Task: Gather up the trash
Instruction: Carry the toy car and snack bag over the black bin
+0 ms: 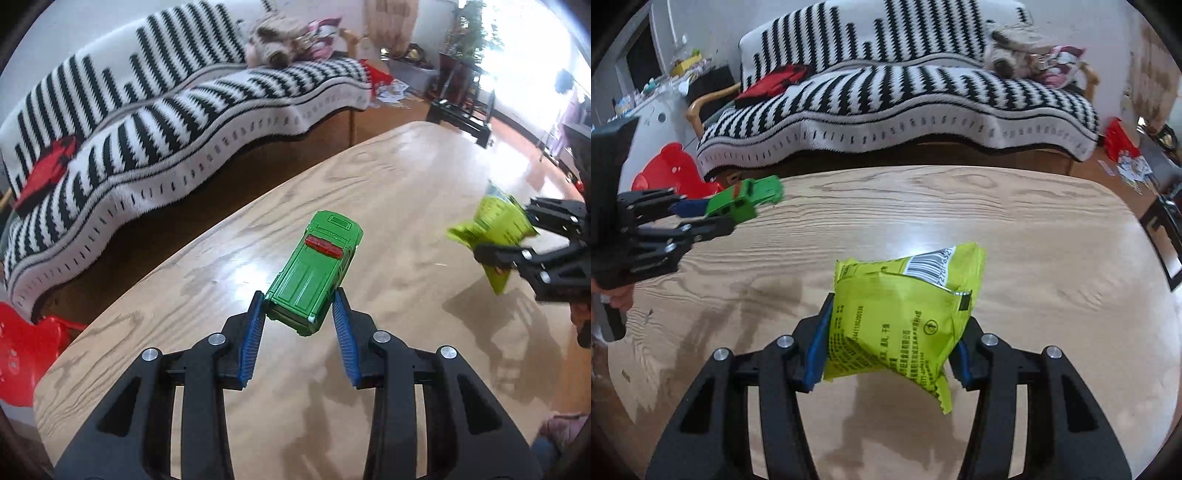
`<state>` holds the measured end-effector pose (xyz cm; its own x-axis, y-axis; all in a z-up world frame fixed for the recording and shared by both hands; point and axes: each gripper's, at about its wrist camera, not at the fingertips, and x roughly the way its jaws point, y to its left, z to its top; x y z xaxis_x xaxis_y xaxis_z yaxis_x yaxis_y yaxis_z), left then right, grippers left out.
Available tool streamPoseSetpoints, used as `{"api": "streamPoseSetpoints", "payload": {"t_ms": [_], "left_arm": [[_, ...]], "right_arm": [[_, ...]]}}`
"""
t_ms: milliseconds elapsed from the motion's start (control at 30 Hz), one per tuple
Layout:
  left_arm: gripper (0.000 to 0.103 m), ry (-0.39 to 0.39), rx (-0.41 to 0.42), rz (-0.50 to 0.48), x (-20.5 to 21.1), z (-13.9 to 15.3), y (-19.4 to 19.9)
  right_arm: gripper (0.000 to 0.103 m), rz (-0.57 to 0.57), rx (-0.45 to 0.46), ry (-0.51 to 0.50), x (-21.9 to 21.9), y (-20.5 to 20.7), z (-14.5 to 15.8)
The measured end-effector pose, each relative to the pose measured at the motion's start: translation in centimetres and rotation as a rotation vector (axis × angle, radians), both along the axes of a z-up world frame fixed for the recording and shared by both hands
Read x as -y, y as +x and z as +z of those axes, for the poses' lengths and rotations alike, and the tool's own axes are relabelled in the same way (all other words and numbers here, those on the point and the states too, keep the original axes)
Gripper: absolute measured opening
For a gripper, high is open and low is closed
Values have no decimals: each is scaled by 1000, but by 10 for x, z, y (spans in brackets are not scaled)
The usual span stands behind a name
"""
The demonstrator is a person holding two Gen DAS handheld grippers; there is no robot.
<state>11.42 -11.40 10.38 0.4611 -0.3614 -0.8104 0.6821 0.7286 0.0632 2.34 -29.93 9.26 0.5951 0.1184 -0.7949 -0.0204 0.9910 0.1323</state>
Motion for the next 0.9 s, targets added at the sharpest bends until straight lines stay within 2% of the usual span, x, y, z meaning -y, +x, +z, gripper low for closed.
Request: {"api": "streamPoseSetpoints", "payload": {"t_ms": [233,467,567,700,800,900], "left_arm": [[37,-10,63,-52,33,60,-96],[37,-45,106,-118,67,88,-194],[37,-62,77,-130,83,86,-234],[37,-57,54,-173,110,67,-291],[37,-76,17,-194,127,49,-325],[37,-88,-37,-237,149,18,-361]], "right_arm": [[53,-96,85,-3,43,-84,54],[53,-165,141,7,78,-164,88],[53,-181,166,9,91,-196,95],[53,-195,197,19,111,-246,92],[53,-230,215,24,135,-300,72],[53,-279,189,63,157,-345,41]]}}
